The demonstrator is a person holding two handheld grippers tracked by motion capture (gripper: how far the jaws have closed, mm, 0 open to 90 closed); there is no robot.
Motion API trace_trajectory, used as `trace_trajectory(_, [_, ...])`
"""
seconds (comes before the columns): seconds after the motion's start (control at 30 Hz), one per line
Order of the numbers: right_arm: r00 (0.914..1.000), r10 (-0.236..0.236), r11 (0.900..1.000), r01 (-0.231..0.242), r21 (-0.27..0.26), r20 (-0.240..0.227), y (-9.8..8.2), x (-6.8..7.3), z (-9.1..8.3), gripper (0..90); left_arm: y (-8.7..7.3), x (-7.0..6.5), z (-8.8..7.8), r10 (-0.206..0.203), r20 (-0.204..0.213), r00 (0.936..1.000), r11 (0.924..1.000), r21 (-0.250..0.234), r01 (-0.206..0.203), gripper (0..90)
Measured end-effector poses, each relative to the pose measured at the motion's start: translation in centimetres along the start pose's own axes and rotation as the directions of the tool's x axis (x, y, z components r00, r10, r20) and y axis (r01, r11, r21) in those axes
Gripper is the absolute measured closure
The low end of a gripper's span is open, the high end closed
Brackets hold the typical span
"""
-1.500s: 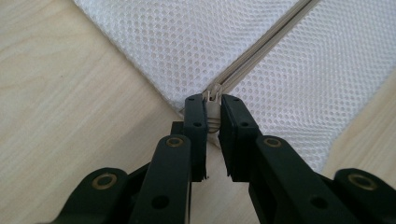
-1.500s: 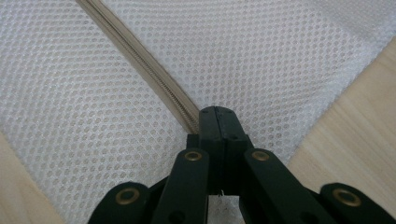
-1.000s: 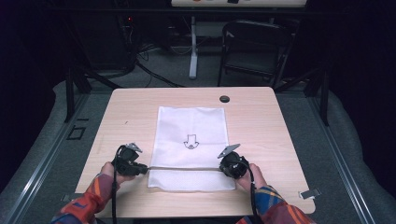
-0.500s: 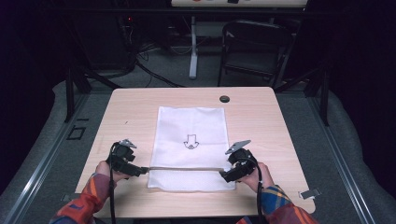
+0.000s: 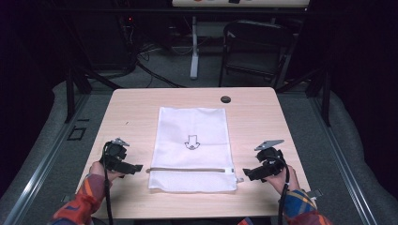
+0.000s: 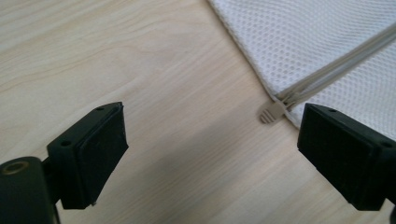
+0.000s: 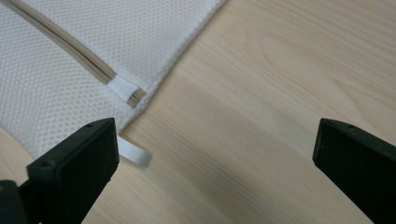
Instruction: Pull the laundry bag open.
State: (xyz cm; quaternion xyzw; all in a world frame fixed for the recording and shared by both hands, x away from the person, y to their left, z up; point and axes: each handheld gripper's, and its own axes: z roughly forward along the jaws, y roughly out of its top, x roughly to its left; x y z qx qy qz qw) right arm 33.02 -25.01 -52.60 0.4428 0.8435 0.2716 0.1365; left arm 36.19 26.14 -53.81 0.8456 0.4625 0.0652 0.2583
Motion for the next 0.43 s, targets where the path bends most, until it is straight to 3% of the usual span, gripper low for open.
trace_trajectory(0.43, [0.9955,0.067,0.997,-0.071,0.044,0.067,-2.2,-2.5,-0.3,0.0,-0.6,1.6,0.7,-0.049,-0.053,0.9974,0.9983,0.03,0.051,4.2])
